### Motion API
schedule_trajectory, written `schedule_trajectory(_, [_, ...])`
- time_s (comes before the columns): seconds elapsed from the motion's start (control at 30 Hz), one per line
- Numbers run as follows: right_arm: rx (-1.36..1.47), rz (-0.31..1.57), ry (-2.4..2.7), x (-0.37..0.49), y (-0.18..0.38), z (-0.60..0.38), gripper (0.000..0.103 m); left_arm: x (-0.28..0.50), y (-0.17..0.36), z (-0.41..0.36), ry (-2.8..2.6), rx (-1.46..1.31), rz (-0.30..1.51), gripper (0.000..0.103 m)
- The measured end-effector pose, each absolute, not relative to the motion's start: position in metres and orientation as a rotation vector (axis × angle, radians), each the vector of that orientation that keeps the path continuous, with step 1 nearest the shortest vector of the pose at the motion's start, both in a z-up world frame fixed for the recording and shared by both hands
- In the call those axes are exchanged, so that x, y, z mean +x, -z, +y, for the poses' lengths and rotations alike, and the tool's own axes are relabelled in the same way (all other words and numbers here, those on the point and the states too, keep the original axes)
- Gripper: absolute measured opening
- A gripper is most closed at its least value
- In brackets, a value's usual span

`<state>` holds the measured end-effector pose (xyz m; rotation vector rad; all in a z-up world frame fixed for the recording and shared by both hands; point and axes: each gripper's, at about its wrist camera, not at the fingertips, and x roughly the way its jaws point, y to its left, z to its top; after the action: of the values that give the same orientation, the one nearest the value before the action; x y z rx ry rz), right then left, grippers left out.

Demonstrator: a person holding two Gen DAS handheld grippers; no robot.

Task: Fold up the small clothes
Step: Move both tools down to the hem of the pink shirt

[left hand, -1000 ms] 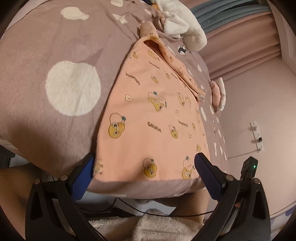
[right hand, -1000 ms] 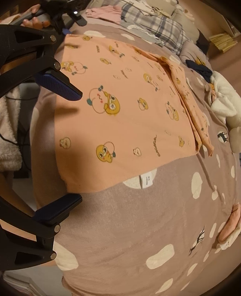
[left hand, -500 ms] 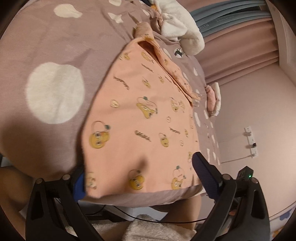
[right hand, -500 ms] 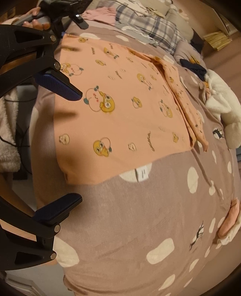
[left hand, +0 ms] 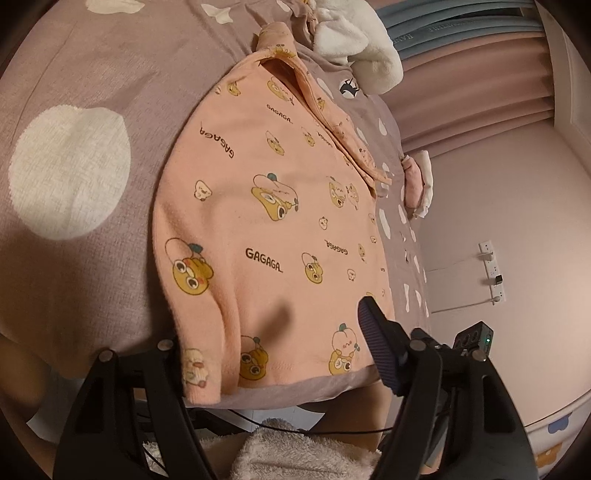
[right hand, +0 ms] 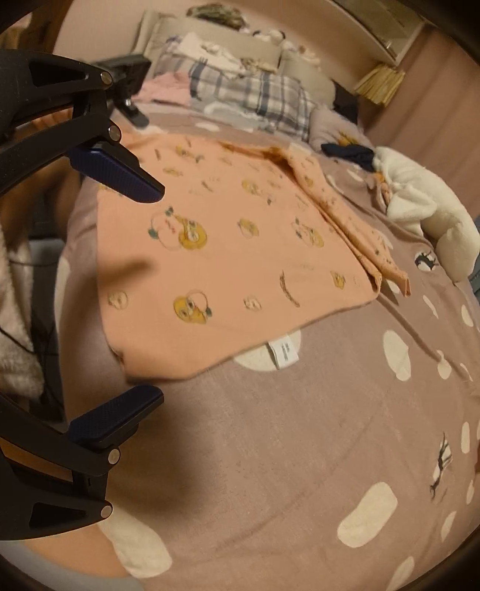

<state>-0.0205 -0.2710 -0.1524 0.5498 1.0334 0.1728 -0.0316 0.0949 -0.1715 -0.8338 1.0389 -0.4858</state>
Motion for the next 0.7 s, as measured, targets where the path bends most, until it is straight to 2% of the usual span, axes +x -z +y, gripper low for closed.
schedule_trajectory(0.7, [0.575,0.973,-0.296,-0.009,0.163,-0.278,0.100,-0.023,0.175,0.087,0.488,-0.822,1.031,0.074])
